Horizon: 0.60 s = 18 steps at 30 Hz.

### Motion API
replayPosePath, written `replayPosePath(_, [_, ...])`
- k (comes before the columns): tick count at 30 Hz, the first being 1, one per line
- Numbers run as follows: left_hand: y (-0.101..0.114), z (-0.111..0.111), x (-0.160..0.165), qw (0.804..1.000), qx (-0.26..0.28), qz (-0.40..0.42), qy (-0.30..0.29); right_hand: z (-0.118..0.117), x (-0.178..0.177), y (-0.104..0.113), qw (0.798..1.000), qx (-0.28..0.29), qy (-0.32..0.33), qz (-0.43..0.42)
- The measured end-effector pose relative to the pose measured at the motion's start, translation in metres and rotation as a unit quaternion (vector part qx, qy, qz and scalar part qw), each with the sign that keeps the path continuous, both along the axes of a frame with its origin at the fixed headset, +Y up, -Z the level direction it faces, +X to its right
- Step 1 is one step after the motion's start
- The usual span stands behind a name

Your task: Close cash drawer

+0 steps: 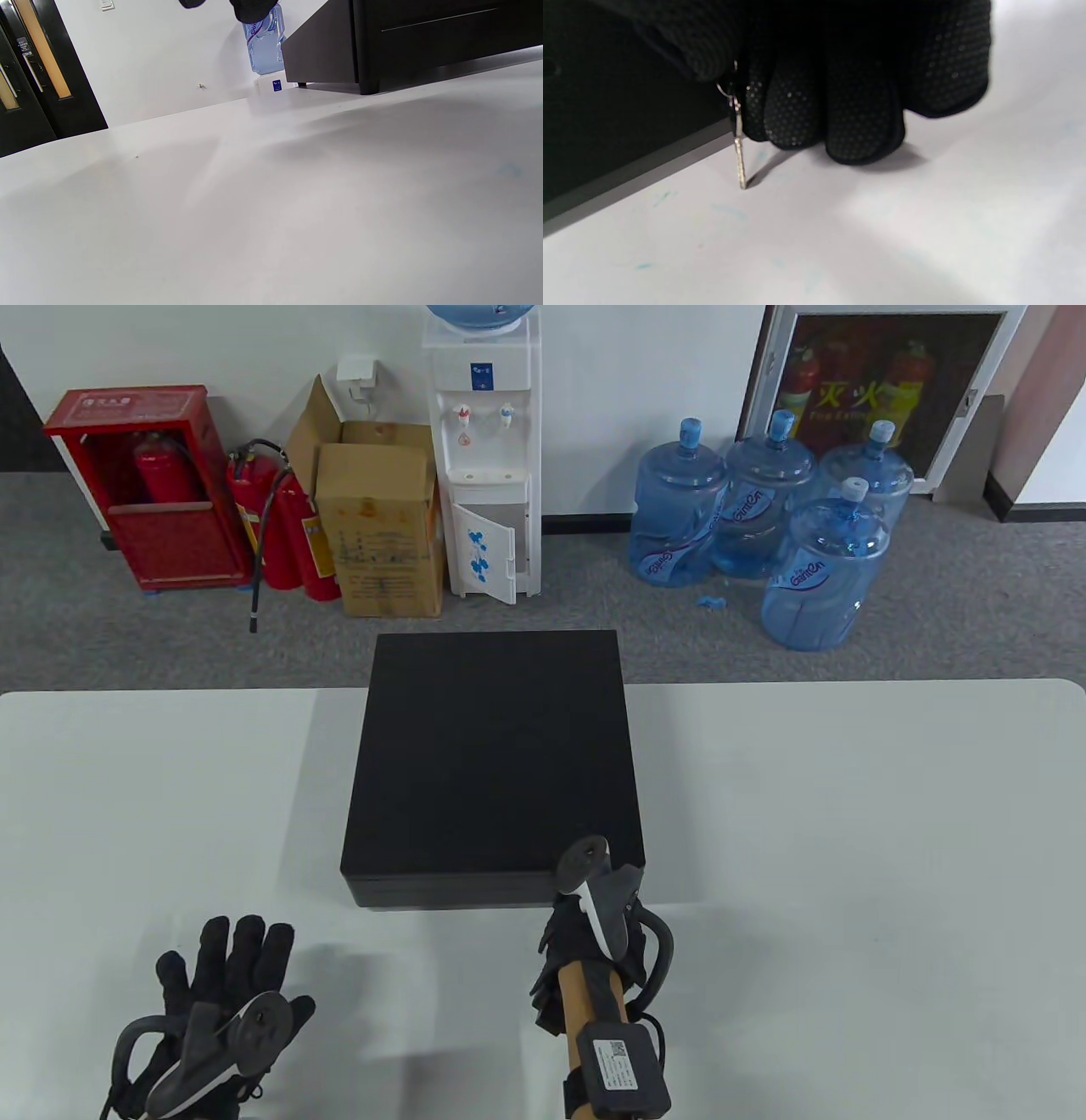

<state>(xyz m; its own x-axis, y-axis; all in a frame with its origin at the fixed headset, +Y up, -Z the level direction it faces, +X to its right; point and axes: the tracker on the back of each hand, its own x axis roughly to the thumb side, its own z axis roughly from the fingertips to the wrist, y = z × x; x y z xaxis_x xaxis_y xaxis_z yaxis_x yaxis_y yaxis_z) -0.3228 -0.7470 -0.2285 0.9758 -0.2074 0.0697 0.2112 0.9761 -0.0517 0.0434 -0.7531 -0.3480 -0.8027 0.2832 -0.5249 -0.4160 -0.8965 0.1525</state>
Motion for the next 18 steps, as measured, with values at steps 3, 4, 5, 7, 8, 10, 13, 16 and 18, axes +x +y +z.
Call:
replayPosePath(3, [0.000,0.000,0.000,1.000,0.001,-0.001,-0.001,0.001,0.013,-0.006,0.996,-0.017,-0.020,-0.086])
replayPosePath(4, [0.000,0.000,0.000,1.000,0.001,0.000,-0.001,0.002,0.017,-0.008,0.992,-0.025,-0.029,-0.119])
replayPosePath(5, [0.000,0.000,0.000,1.000,0.002,0.000,-0.001,0.002,0.023,-0.012,0.985,-0.035,-0.040,-0.163])
replayPosePath(7, [0.001,0.000,0.000,1.000,0.005,0.000,-0.001,0.005,0.032,-0.021,0.965,-0.053,-0.064,-0.250])
replayPosePath(8, [0.001,0.000,0.000,1.000,0.005,0.000,-0.002,0.005,0.034,-0.023,0.960,-0.056,-0.069,-0.264])
replayPosePath(10, [0.000,0.000,0.000,1.000,0.005,0.000,-0.002,0.008,0.039,-0.029,0.941,-0.067,-0.088,-0.319])
replayPosePath(13, [0.001,0.000,-0.001,1.000,0.005,0.000,-0.001,0.011,0.044,-0.035,0.913,-0.083,-0.124,-0.381])
replayPosePath(16, [0.001,0.000,-0.001,1.000,0.004,-0.001,-0.001,0.014,0.048,-0.038,0.894,-0.087,-0.154,-0.412])
replayPosePath(18, [0.002,0.000,-0.001,1.000,0.004,0.000,0.000,0.017,0.049,-0.041,0.878,-0.082,-0.176,-0.438])
